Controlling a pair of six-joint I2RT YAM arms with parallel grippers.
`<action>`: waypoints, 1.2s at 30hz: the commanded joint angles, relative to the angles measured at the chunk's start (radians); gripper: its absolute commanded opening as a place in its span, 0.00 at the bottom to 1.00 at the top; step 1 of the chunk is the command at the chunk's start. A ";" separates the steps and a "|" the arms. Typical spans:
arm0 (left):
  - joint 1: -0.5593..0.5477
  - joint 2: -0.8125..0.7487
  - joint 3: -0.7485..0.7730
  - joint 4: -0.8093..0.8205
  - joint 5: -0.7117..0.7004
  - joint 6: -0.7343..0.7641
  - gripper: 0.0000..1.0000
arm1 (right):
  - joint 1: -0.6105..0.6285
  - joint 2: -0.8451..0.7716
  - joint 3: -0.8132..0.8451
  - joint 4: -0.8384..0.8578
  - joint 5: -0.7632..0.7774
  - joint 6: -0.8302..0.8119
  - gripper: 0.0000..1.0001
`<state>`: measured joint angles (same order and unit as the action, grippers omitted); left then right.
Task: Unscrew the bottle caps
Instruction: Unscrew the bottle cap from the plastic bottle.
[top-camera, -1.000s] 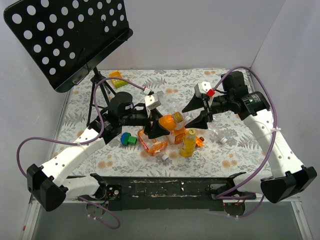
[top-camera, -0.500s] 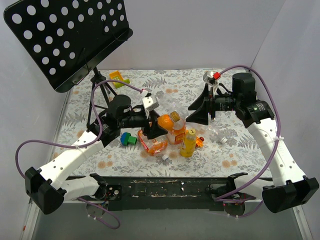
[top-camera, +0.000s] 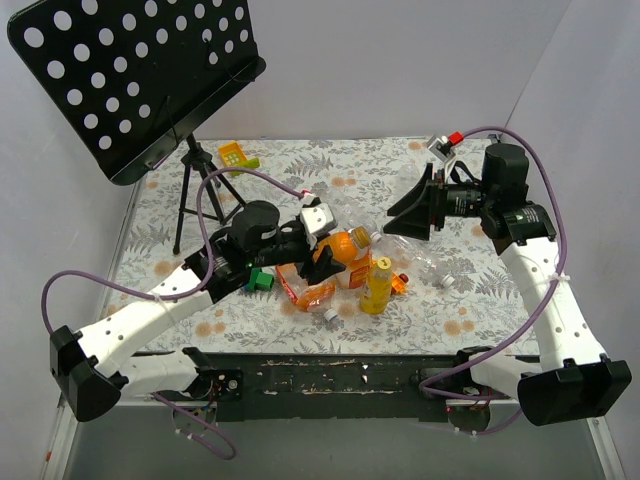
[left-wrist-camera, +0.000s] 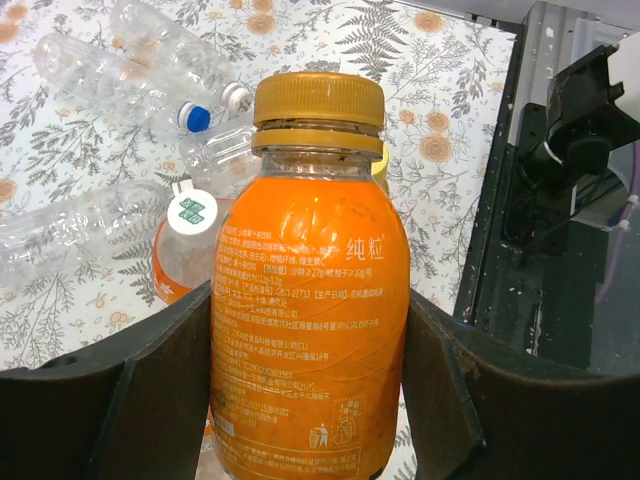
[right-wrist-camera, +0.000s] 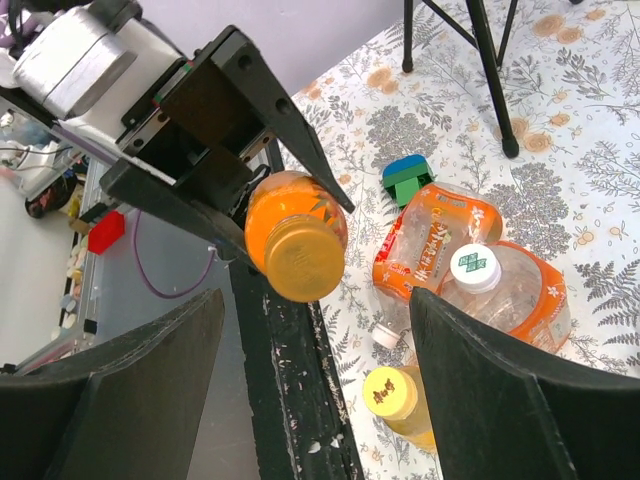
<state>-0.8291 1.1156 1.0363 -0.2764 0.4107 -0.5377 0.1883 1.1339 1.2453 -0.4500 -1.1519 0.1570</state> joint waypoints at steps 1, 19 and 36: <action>-0.042 0.003 0.050 0.023 -0.130 0.044 0.00 | -0.013 0.013 0.003 0.025 -0.039 0.006 0.82; -0.139 0.041 0.070 0.026 -0.302 0.065 0.00 | -0.012 0.070 0.089 -0.177 0.020 -0.140 0.83; -0.183 0.061 0.080 0.026 -0.378 0.090 0.00 | -0.015 0.093 0.123 -0.243 0.032 -0.186 0.83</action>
<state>-1.0004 1.1812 1.0763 -0.2619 0.0624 -0.4667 0.1768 1.2247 1.3155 -0.6762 -1.1202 -0.0013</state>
